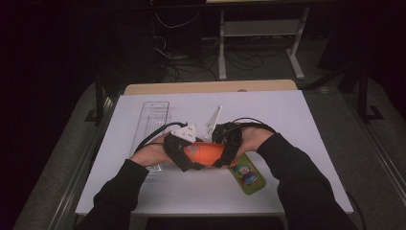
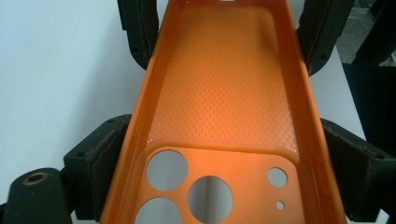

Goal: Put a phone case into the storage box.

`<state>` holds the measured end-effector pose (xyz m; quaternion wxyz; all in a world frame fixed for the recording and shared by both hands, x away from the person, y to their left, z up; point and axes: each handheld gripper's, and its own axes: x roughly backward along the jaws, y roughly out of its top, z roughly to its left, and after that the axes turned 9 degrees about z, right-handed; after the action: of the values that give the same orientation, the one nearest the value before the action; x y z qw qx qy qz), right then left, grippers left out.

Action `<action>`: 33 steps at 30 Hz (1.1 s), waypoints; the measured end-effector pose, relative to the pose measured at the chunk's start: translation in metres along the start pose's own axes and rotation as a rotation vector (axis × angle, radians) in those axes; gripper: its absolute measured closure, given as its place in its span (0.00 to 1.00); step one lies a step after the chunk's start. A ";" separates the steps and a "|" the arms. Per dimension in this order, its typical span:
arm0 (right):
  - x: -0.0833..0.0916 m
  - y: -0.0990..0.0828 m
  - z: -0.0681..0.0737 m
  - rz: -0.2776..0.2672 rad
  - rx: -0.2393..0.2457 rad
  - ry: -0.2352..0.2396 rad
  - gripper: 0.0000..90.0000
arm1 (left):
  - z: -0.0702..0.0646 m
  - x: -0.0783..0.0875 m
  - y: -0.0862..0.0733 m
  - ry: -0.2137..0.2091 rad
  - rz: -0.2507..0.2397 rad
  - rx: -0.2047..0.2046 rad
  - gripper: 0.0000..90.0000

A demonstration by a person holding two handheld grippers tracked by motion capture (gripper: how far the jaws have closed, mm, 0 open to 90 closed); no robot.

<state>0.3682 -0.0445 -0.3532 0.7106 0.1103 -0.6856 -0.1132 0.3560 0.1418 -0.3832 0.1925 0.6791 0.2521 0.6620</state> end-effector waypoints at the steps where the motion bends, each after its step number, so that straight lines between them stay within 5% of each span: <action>1: 0.001 0.000 0.000 0.004 0.001 -0.006 0.17 | 0.000 0.000 0.000 -0.001 -0.001 0.000 0.13; 16: 0.005 -0.004 0.000 0.005 -0.026 0.023 0.16 | -0.001 0.001 0.005 -0.002 -0.003 -0.038 0.17; 22: 0.006 -0.007 -0.002 -0.027 -0.043 0.012 0.07 | -0.002 -0.001 0.005 0.007 0.012 -0.026 0.17; 29: 0.014 -0.018 -0.004 -0.094 -0.112 -0.037 0.00 | 0.000 -0.001 0.004 0.049 0.017 0.013 0.17; 33: 0.021 -0.033 -0.008 -0.164 -0.184 -0.065 0.00 | 0.001 -0.005 0.003 0.076 0.021 0.068 0.17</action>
<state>0.3761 -0.0827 -0.3444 0.6837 0.0964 -0.6836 -0.2368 0.3570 0.1364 -0.3851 0.1525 0.6624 0.2744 0.6802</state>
